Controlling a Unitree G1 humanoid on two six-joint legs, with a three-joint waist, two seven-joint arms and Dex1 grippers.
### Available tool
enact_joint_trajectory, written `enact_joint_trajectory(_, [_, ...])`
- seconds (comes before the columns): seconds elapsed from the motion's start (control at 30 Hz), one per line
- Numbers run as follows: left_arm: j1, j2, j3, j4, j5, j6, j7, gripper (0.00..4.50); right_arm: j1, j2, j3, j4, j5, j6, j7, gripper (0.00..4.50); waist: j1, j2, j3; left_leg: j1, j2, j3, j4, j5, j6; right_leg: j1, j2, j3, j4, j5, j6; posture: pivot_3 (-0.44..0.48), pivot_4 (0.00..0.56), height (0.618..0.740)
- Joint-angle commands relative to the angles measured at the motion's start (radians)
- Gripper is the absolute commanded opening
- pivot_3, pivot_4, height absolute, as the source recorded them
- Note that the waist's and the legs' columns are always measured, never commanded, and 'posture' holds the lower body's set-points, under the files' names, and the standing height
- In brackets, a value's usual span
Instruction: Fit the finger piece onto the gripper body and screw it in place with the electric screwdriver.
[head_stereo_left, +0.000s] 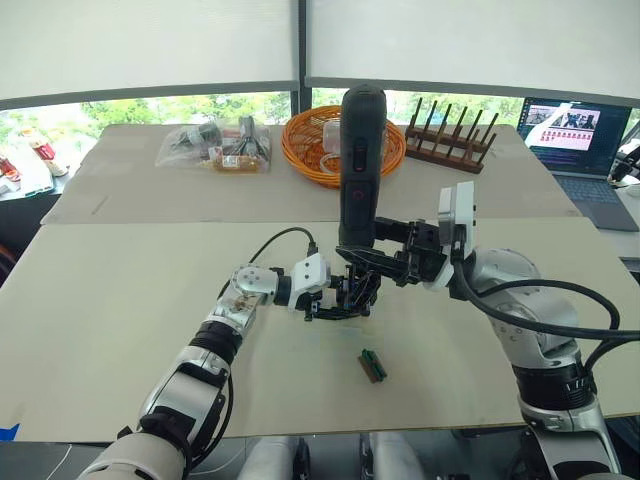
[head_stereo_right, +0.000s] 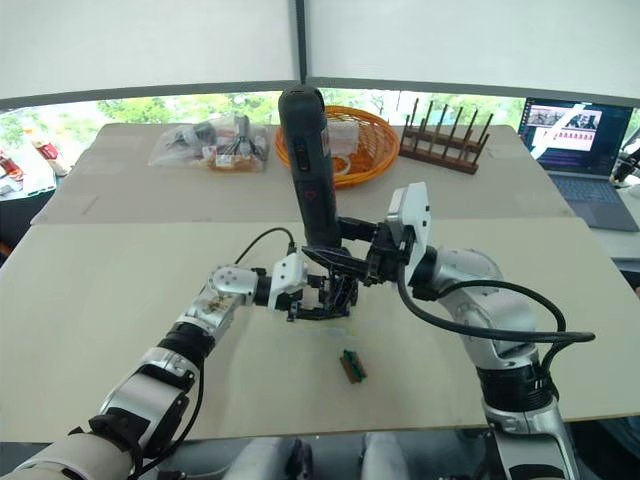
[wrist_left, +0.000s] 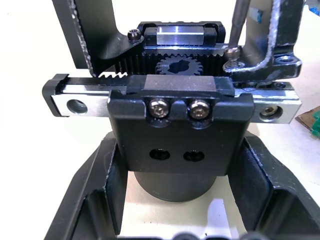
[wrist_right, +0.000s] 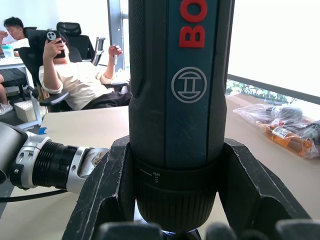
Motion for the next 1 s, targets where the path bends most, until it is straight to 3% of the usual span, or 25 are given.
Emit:
enact_joint_trajectory(0.03, [-0.019, 0.024, 0.018, -0.002, 0.020, -0.003, 0.024, 2.30, 0.012, -0.006, -0.001, -0.050, 0.030, 0.047, -0.014, 1.89, 0.000, 0.000, 0.000, -0.001, 0.000, 0.000, 0.000, 0.000, 0.000, 0.000, 0.000, 0.000, 0.000, 0.000, 0.000, 0.000, 0.150, 0.740])
enact_joint_trajectory(0.4, [-0.023, 0.020, 0.018, 0.007, 0.019, -0.003, 0.022, 2.30, 0.003, 0.028, 0.004, -0.064, -0.013, 0.038, -0.075, 1.89, 0.000, 0.000, 0.000, -0.002, 0.000, 0.000, 0.000, 0.001, 0.001, -0.001, 0.000, 0.000, 0.000, 0.000, 0.000, 0.000, 0.150, 0.740])
enact_joint_trajectory(0.8, [-0.024, 0.023, 0.018, 0.005, 0.019, 0.001, 0.019, 2.30, 0.094, -0.027, 0.001, 0.007, -0.074, -0.054, -0.005, 1.89, 0.000, 0.000, 0.000, -0.002, 0.000, 0.000, 0.000, 0.001, 0.002, 0.000, 0.001, -0.001, -0.001, 0.000, 0.000, 0.000, 0.150, 0.740])
enact_joint_trajectory(1.0, [-0.020, 0.026, 0.019, 0.000, 0.019, 0.001, 0.019, 2.30, 0.071, -0.040, 0.030, 0.035, -0.038, 0.014, 0.012, 1.89, 0.000, 0.000, 0.000, 0.000, 0.000, 0.000, 0.000, 0.001, 0.002, 0.000, 0.001, -0.001, -0.001, 0.000, 0.000, 0.000, 0.150, 0.740])
